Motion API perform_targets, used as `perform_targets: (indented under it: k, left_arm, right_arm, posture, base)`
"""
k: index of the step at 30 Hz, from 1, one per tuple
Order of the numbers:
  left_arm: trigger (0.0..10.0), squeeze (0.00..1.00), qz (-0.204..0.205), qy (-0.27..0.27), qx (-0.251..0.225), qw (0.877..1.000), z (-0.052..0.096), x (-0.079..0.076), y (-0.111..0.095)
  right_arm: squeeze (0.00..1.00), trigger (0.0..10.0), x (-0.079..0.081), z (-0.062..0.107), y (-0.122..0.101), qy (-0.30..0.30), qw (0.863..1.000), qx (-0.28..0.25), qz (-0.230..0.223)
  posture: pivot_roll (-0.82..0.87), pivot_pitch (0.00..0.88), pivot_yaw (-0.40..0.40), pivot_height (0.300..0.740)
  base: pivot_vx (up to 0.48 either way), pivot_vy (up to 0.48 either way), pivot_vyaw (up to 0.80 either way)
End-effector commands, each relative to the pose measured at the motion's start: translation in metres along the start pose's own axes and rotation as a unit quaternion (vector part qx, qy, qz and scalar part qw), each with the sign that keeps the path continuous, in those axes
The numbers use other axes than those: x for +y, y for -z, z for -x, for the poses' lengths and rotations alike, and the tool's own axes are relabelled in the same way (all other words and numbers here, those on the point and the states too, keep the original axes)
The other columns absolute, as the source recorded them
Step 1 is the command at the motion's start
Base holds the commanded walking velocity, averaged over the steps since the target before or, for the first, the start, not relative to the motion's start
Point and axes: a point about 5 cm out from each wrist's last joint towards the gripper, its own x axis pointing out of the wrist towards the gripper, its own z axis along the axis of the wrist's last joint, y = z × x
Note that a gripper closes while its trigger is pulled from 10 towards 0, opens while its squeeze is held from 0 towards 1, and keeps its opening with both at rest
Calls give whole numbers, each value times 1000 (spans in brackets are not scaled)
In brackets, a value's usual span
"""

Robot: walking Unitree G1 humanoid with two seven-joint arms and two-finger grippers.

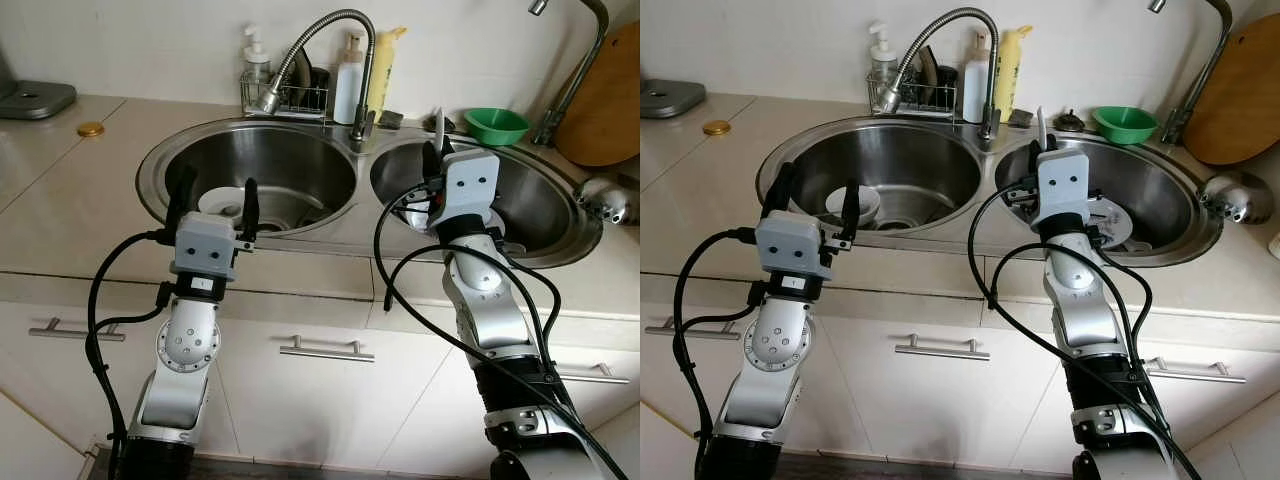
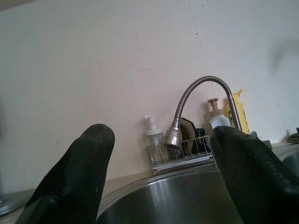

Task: Kitchen organization

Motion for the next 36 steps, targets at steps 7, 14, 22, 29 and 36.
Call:
perform_targets:
  k: [7,14,22,29,36]
  left_arm:
    - [10000,0,4,6,-9,1000,-1,-2,-4]
    - [10000,0,4,7,-7,1000,-1,-2,-3]
    - [10000,0,5,9,-6,1000,-1,-3,-3]
    - [10000,0,5,12,-8,1000,0,-4,-3]
    - [10000,0,5,15,-11,1000,0,-6,-3]
  right_arm:
    - [0,10000,-5,-4,-12,14,999,-29,-2]
    - [0,10000,-5,-4,-12,17,999,-29,-2]
    - [0,10000,-6,-4,-12,20,999,-29,-1]
    - [0,10000,-8,-4,-5,27,1000,-6,-5]
    - [0,10000,-19,-5,25,54,994,96,-9]
  posture:
    - [47,0,-54,740]
    - [47,0,-54,740]
    - [49,0,-54,740]
    - [50,0,-54,740]
    - [52,0,-57,740]
  base:
    - [267,0,0]
    - [276,0,0]
    - [277,0,0]
    - [155,0,0]
    - [0,0,0]
